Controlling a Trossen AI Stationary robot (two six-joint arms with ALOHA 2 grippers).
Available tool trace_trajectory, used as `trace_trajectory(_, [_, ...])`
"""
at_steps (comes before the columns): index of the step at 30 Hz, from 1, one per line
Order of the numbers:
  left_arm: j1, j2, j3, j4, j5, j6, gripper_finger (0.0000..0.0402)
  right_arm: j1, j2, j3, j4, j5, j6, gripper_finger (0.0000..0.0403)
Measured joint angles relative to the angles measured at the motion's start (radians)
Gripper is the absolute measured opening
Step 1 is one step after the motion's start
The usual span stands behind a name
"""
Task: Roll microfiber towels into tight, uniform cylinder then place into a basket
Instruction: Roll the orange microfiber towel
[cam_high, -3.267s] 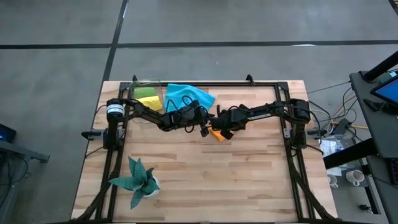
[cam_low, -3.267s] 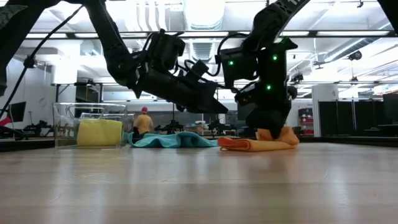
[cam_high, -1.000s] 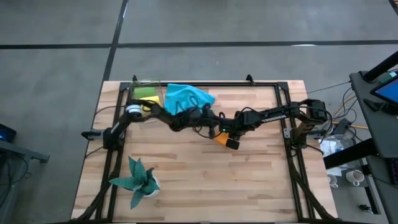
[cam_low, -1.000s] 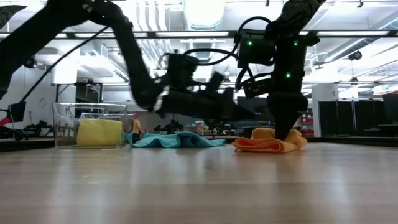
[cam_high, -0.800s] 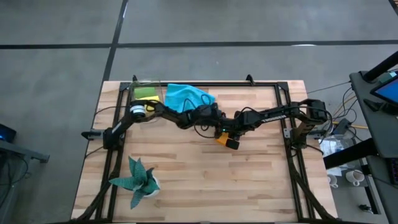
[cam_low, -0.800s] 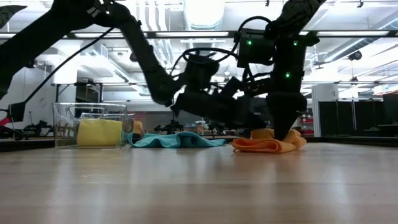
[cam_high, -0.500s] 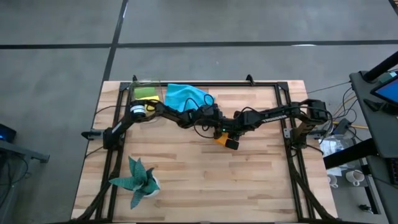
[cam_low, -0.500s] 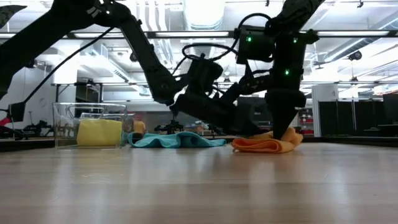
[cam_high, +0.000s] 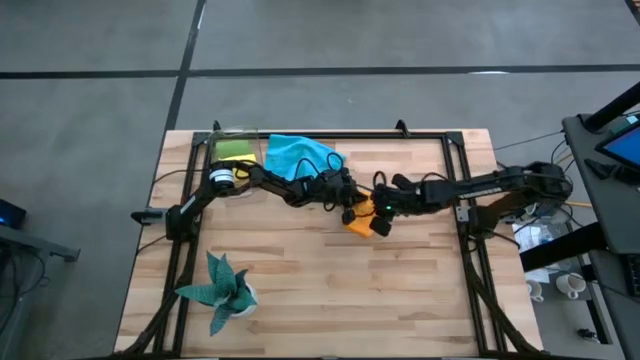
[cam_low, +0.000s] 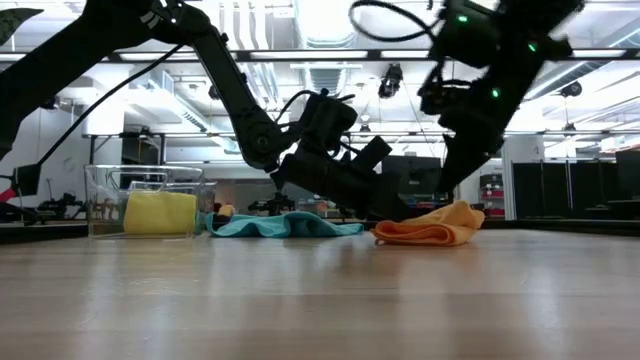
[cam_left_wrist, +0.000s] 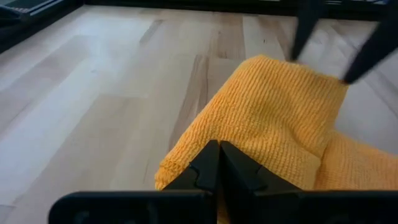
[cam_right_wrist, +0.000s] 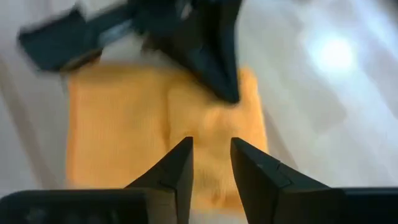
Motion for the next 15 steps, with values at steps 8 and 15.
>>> trace_trajectory(8, [0.000, 0.000, 0.000, 0.003, 0.000, 0.009, 0.0000, -0.018, -0.101, -0.319, 0.488, 0.078, 0.025, 0.0017])
trace_trajectory(15, [0.005, -0.001, 0.005, 0.008, 0.001, 0.091, 0.0000, -0.020, -0.104, -0.478, 0.573, 0.130, 0.150, 0.0010])
